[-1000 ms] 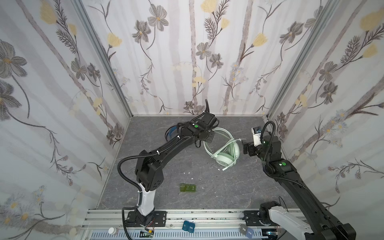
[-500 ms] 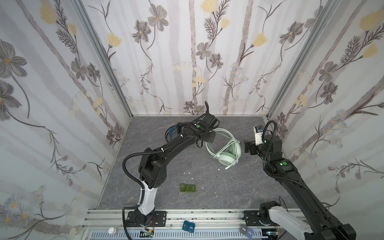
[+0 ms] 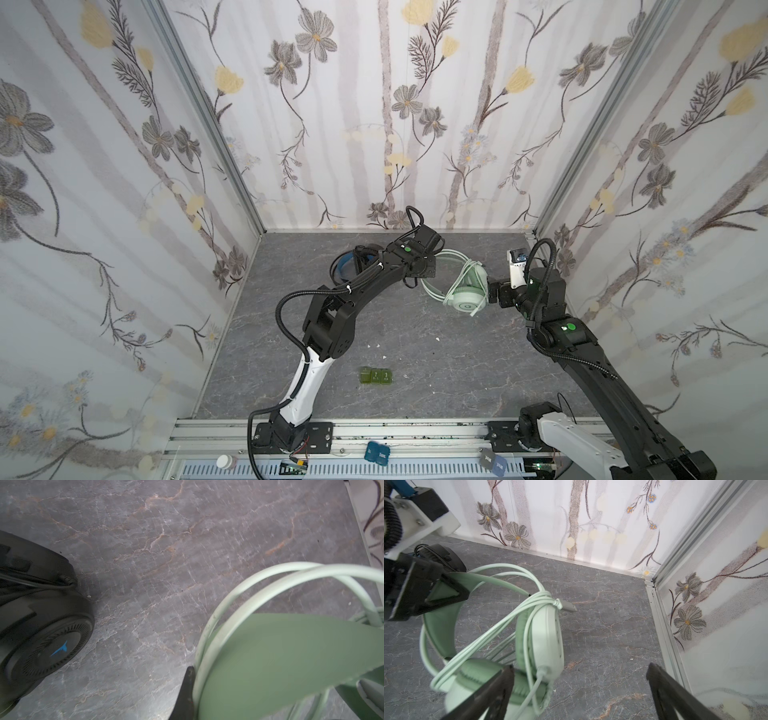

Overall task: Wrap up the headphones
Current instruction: 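Set the green headset down with the left gripper while the right gripper draws back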

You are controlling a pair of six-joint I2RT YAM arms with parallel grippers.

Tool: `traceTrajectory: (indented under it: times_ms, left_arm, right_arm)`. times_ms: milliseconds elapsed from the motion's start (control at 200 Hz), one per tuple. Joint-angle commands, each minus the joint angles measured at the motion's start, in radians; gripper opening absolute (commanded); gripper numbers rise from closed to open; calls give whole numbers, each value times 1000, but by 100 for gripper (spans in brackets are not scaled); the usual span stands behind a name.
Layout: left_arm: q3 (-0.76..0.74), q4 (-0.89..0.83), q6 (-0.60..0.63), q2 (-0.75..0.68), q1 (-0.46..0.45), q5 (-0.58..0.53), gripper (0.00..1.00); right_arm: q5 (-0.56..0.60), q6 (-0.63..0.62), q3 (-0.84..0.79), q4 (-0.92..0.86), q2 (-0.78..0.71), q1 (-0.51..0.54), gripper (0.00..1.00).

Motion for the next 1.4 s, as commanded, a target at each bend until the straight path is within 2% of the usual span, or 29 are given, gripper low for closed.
traceTrajectory:
  times_ms: [0, 165, 260, 485, 749, 784, 859, 904, 1039, 1114, 1394]
  left_arm:
    - [93, 5, -132, 73, 16, 1, 0]
    - [272, -71, -126, 215, 26, -8, 0]
    - [326, -94, -135, 270, 31, -8, 1]
    - [307, -100, -186, 301, 46, -5, 6]
    - [233, -47, -214, 297, 45, 16, 20]
    - [232, -47, -216, 298, 46, 17, 23]
    - [230, -50, -216, 295, 45, 11, 45]
    - [228, -54, -215, 290, 46, 5, 55]
    - [222, -57, -213, 272, 47, -8, 75]
    - [219, -65, -208, 257, 47, -11, 99]
    - [65, -5, -198, 140, 41, -32, 100]
  right_arm:
    - [-3, 6, 9, 42, 1, 9, 100]
    - [-12, 5, -3, 50, -10, 14, 100]
    - [-40, 5, -3, 58, -4, 17, 100]
    - [-35, 4, 2, 62, 12, 21, 100]
    - [-41, 1, 15, 64, 32, 22, 100]
    - [-43, 1, 15, 62, 34, 23, 100]
    - [-45, 1, 17, 60, 32, 23, 100]
    - [-46, 1, 18, 57, 32, 23, 100]
    - [-54, 2, 19, 56, 32, 32, 100]
    - [-56, 4, 21, 58, 33, 40, 100]
    - [-63, 9, 20, 55, 10, 55, 100]
